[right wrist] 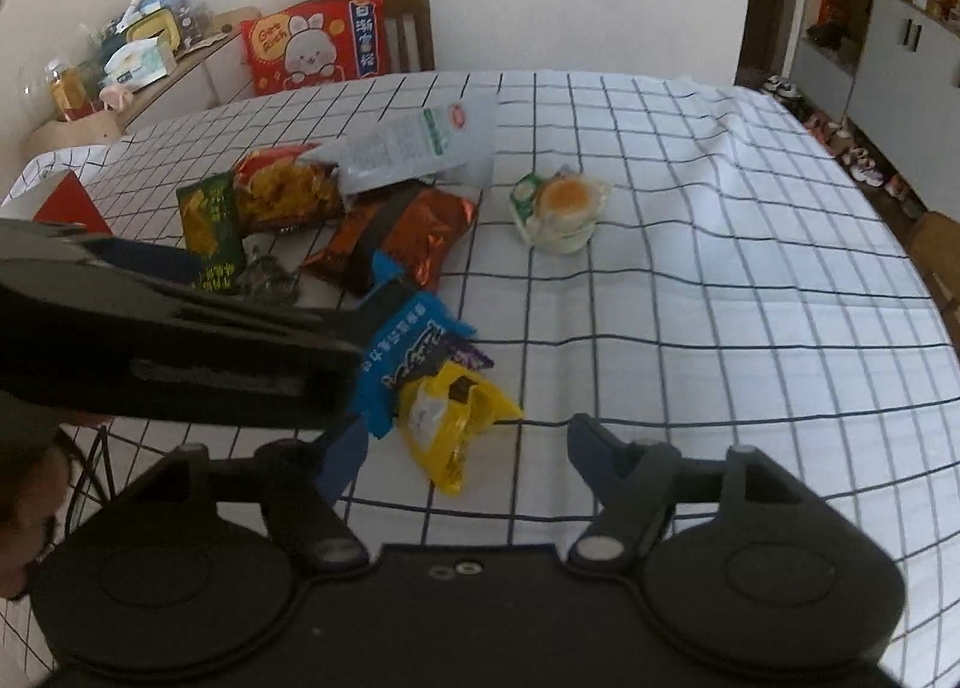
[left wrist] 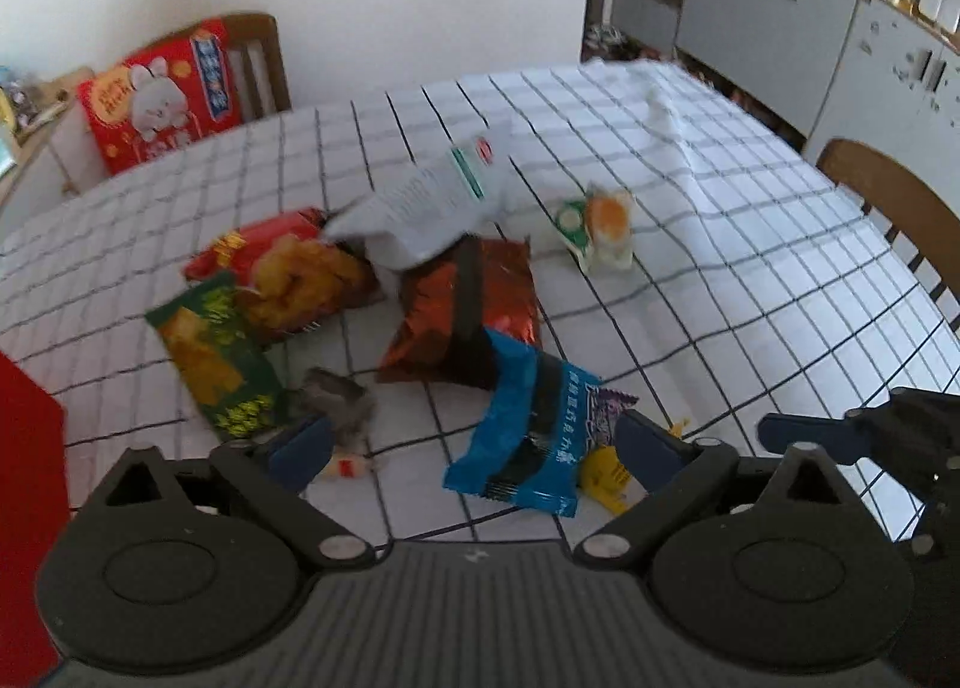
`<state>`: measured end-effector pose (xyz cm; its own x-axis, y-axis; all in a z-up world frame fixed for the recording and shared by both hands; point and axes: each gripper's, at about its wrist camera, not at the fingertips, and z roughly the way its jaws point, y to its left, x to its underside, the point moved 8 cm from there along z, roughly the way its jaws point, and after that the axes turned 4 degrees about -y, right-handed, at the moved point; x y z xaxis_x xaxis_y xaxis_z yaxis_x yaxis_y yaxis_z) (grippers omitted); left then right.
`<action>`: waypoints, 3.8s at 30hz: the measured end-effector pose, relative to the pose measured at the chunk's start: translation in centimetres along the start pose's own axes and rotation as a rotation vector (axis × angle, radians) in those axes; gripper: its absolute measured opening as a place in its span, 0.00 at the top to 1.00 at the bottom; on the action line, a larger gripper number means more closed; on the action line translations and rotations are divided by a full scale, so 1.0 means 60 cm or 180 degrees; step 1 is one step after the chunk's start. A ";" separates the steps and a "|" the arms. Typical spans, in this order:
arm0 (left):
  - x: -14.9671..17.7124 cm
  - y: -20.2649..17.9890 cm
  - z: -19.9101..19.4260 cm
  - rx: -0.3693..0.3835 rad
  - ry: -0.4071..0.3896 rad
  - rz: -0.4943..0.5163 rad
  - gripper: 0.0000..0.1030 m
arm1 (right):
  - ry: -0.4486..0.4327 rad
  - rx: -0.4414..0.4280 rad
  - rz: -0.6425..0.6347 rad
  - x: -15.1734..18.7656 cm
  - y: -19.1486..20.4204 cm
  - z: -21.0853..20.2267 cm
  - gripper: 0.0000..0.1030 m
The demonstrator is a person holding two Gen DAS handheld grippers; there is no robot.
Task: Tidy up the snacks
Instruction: 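Grasp the blue wrapped bar with the left tool while the right tool grasps the yellow packet, then carry the blue bar and yellow packet into the box and release both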
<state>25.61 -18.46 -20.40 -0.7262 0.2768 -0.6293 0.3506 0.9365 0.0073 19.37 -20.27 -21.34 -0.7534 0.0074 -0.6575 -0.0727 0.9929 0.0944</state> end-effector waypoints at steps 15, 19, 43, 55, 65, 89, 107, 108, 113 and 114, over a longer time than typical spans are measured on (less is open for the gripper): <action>0.004 -0.008 0.064 0.0292 0.0412 -0.0273 0.42 | 0.0156 -0.0174 0.0154 0.000 -0.006 0.038 0.61; 0.004 -0.007 0.066 0.0392 0.0456 -0.0439 0.54 | 0.0183 -0.0202 0.0180 0.002 -0.007 0.040 0.74; 0.009 0.063 -0.096 0.0062 0.0110 -0.0772 0.68 | 0.0037 -0.0312 0.0023 -0.035 0.029 -0.056 0.80; 0.036 0.195 -0.261 -0.0237 -0.0208 -0.1137 0.68 | -0.0199 -0.0648 -0.0263 -0.090 0.156 -0.131 0.80; 0.071 0.340 -0.344 -0.0590 -0.0384 -0.1444 0.68 | -0.0306 -0.0945 -0.0654 -0.125 0.323 -0.134 0.80; 0.191 0.625 -0.301 -0.1290 -0.0026 -0.1879 0.68 | 0.0076 -0.1165 -0.1356 -0.113 0.615 0.021 0.79; 0.210 0.638 -0.246 -0.1304 0.0205 -0.1760 0.67 | 0.0280 -0.1019 -0.1538 -0.084 0.641 0.077 0.72; 0.209 0.636 -0.249 -0.1308 0.0186 -0.1748 0.65 | 0.0289 -0.1023 -0.1517 -0.084 0.639 0.076 0.71; 0.204 0.624 -0.270 -0.1290 0.0062 -0.1755 0.56 | 0.0271 -0.1071 -0.1390 -0.090 0.625 0.058 0.63; 0.203 0.621 -0.275 -0.1281 0.0030 -0.1756 0.54 | 0.0260 -0.1091 -0.1373 -0.091 0.623 0.052 0.60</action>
<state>20.09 23.35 -14.95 -0.7413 -0.2639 -0.6171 -0.3182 0.9478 -0.0230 22.84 17.18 -16.56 -0.6555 -0.4140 -0.6316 -0.5840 0.8082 0.0762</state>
